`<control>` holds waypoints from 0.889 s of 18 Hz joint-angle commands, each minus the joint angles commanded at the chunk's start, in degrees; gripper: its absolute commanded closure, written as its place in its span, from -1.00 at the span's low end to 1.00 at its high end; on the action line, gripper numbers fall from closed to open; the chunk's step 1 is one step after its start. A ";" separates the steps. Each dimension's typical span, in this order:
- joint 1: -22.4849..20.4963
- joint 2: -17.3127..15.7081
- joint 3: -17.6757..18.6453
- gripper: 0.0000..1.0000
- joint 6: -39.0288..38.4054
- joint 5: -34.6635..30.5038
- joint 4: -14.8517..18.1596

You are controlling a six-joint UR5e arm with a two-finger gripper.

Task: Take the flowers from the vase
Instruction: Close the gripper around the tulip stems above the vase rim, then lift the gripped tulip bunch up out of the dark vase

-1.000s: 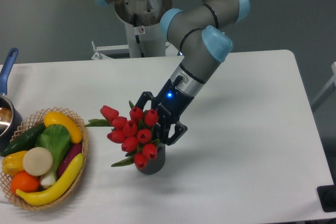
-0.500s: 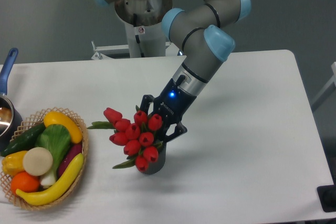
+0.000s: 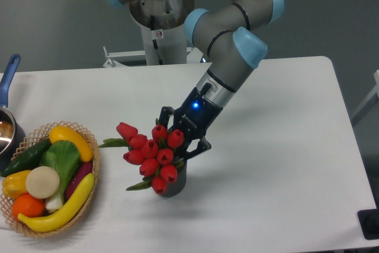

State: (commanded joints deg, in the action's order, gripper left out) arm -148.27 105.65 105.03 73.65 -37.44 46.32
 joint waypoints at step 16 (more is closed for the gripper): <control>-1.15 -4.66 -4.48 0.17 -11.95 4.93 0.00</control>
State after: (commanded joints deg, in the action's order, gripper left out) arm -149.41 100.99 100.55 61.70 -32.52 46.32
